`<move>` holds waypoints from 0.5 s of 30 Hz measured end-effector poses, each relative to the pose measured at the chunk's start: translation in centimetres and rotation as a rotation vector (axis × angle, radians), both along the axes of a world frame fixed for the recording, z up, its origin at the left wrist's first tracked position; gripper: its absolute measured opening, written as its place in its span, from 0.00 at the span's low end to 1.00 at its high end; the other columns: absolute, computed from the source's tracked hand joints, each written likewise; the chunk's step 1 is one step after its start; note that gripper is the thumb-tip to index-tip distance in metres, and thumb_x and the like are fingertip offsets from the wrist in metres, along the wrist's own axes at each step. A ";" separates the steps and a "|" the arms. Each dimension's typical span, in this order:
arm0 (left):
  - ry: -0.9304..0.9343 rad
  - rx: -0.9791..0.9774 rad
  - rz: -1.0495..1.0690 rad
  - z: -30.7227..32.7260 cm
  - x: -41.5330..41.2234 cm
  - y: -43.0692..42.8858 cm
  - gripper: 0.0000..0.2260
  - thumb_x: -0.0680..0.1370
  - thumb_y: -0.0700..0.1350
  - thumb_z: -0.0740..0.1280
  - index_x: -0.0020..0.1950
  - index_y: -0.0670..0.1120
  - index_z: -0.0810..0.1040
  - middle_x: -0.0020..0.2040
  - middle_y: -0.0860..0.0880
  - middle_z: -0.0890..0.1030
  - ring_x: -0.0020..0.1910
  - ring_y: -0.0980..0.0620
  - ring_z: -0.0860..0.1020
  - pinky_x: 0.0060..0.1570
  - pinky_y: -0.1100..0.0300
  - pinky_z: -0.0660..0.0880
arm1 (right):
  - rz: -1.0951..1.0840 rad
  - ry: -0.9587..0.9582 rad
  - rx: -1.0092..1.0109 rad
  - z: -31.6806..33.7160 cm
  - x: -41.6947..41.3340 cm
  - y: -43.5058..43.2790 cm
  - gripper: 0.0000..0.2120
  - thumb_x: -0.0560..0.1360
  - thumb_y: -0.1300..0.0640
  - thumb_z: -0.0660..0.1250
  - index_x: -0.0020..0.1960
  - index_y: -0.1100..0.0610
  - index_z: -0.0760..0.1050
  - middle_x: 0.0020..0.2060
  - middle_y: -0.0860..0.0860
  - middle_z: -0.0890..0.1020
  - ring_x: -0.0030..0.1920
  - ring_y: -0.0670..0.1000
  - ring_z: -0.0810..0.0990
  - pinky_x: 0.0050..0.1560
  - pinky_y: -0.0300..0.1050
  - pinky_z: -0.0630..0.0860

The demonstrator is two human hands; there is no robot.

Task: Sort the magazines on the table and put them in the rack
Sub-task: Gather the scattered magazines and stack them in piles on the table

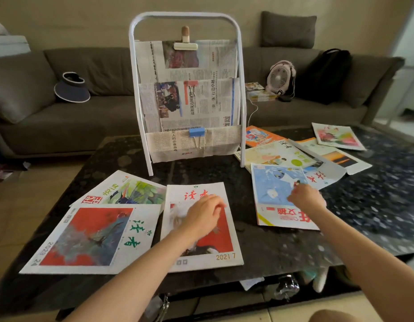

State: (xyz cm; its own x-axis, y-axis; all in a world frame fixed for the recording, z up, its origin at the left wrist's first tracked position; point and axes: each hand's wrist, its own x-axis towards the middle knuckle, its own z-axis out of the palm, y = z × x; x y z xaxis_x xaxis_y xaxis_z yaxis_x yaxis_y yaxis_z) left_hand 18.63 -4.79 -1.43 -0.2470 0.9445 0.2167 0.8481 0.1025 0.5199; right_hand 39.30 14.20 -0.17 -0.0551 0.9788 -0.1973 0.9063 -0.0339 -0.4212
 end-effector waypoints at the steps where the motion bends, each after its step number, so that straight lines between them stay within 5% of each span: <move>1: -0.023 -0.051 -0.049 0.4 0.8 1.3 0.10 0.81 0.43 0.59 0.57 0.47 0.77 0.60 0.51 0.78 0.61 0.55 0.74 0.59 0.65 0.68 | -0.039 -0.032 -0.002 -0.3 1.3 0.6 0.14 0.71 0.56 0.65 0.54 0.63 0.74 0.47 0.58 0.79 0.52 0.60 0.78 0.47 0.48 0.76; 5: -0.131 -0.238 -0.097 0.5 4.3 6.4 0.13 0.79 0.43 0.63 0.63 0.45 0.74 0.63 0.46 0.76 0.61 0.49 0.76 0.61 0.56 0.74 | -0.144 -0.100 -0.067 -1.8 5.0 1.8 0.20 0.70 0.54 0.67 0.60 0.62 0.73 0.58 0.60 0.76 0.60 0.62 0.74 0.55 0.51 0.75; 11: -0.717 -0.333 0.115 -0.2 7.9 10.4 0.20 0.77 0.40 0.66 0.67 0.41 0.65 0.67 0.43 0.73 0.65 0.47 0.73 0.60 0.57 0.72 | -0.231 0.132 -0.176 -1.0 6.0 2.4 0.12 0.73 0.57 0.68 0.50 0.64 0.74 0.46 0.57 0.80 0.48 0.55 0.79 0.46 0.47 0.77; 15: -0.846 -0.337 0.170 -0.5 8.5 10.7 0.18 0.76 0.39 0.65 0.66 0.41 0.67 0.63 0.46 0.74 0.64 0.48 0.73 0.61 0.57 0.72 | -0.255 0.292 -0.240 -0.8 6.3 2.6 0.13 0.73 0.59 0.69 0.54 0.65 0.72 0.48 0.57 0.79 0.50 0.55 0.80 0.48 0.46 0.78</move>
State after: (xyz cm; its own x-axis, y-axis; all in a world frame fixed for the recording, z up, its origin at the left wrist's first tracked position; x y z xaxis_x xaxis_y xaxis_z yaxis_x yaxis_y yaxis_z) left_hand 27.15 5.90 -1.89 -0.3385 0.8614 -0.3788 0.1592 0.4492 0.8791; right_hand 45.61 16.82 -0.92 0.0948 0.8966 -0.4325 0.7008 -0.3687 -0.6107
